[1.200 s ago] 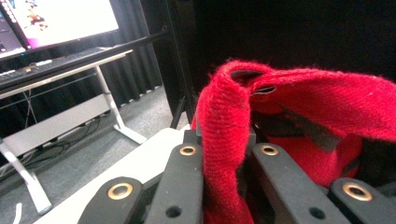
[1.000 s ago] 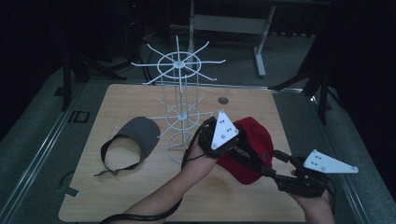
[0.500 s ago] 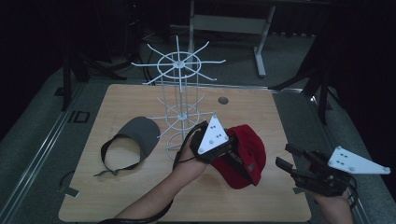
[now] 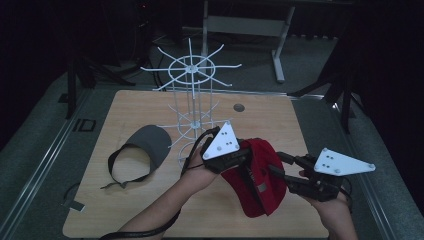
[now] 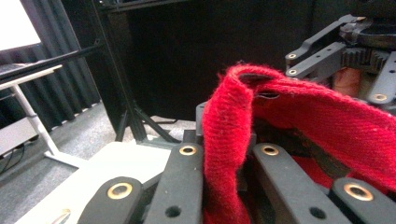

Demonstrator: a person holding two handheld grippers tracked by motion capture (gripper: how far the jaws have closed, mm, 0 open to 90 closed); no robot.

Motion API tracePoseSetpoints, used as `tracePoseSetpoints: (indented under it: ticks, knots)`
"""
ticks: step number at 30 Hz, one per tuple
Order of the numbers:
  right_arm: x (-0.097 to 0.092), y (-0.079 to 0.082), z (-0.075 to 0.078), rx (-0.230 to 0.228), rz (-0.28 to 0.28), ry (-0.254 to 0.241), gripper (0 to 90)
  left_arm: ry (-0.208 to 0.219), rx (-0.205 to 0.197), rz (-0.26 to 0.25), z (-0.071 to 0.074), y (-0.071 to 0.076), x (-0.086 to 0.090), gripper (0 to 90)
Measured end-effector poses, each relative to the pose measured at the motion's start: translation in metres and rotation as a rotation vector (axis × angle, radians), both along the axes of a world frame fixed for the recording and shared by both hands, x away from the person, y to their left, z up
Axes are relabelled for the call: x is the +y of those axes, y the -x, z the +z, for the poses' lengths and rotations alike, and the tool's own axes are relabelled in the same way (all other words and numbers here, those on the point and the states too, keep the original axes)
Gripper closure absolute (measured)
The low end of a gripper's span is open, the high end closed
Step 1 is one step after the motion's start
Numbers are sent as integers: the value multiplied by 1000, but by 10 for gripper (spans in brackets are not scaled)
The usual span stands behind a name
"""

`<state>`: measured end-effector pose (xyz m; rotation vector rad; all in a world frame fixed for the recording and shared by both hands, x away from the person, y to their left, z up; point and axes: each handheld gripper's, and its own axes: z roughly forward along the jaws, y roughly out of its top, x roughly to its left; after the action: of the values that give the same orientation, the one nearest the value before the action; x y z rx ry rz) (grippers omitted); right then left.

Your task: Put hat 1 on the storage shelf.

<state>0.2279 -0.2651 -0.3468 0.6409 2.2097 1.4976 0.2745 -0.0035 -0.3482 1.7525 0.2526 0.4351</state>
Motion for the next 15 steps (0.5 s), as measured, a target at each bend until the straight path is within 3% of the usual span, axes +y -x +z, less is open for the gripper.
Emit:
tracePoseSetpoints:
  ticks: [4, 9, 15]
  knots:
    - [1, 2, 1, -30, -16, 33, 859, -11, -7, -2, -1, 0, 0, 876]
    - [-1, 2, 4, -38, -17, 6, 877, -27, -14, -3, -2, -1, 1, 874]
    - [-10, 3, 13, -42, -32, -76, 882, -51, -16, -18, -2, 1, 0, 869]
